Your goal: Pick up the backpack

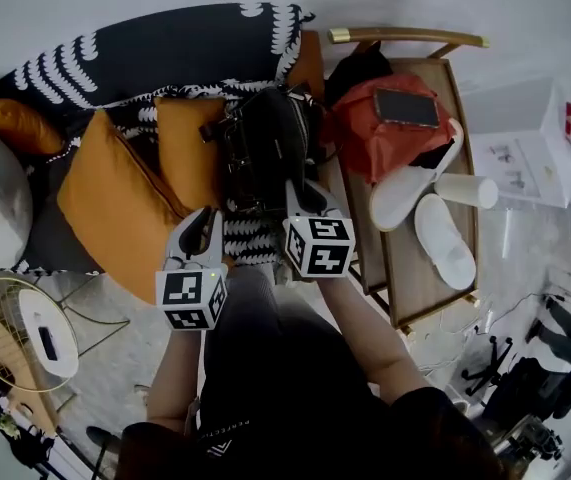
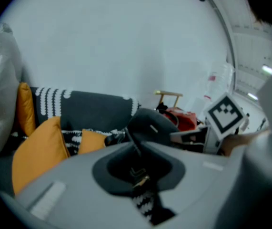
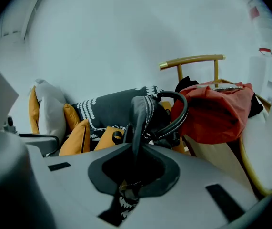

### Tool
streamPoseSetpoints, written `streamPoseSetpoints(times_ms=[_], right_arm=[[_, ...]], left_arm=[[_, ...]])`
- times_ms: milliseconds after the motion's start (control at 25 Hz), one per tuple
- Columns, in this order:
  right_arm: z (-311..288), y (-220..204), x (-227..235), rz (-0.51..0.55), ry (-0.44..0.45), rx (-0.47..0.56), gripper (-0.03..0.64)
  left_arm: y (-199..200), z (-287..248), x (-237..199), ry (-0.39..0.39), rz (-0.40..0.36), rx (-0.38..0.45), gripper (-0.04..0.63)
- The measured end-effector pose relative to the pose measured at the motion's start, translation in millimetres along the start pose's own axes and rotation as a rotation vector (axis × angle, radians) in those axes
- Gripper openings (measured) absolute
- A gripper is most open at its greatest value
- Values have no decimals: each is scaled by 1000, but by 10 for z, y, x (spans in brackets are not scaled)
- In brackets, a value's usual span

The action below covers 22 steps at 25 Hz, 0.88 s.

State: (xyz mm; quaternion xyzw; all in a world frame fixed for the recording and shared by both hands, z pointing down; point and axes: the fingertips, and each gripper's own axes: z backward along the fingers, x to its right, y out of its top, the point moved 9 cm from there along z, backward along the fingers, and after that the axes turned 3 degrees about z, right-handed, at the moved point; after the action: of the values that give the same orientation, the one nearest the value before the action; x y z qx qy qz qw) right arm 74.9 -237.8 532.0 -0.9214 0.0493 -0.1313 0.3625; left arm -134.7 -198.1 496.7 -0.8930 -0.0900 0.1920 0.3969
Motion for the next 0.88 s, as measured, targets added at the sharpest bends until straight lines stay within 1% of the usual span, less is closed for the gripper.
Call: streamPoseSetpoints(times_ms=[160, 480, 760, 880], right_arm=[[111, 37, -90, 5, 36, 4, 20], [341, 108, -237, -7, 85, -1, 17], [572, 215, -353, -8, 129, -5, 17], [682, 259, -414, -2, 154, -3, 17]], left_arm=[[-8, 172, 33, 18, 5, 21, 54], [-15, 517, 64, 47, 14, 65, 52], [92, 813, -8, 96, 20, 125, 52], [152, 902, 16, 105, 22, 158, 52]])
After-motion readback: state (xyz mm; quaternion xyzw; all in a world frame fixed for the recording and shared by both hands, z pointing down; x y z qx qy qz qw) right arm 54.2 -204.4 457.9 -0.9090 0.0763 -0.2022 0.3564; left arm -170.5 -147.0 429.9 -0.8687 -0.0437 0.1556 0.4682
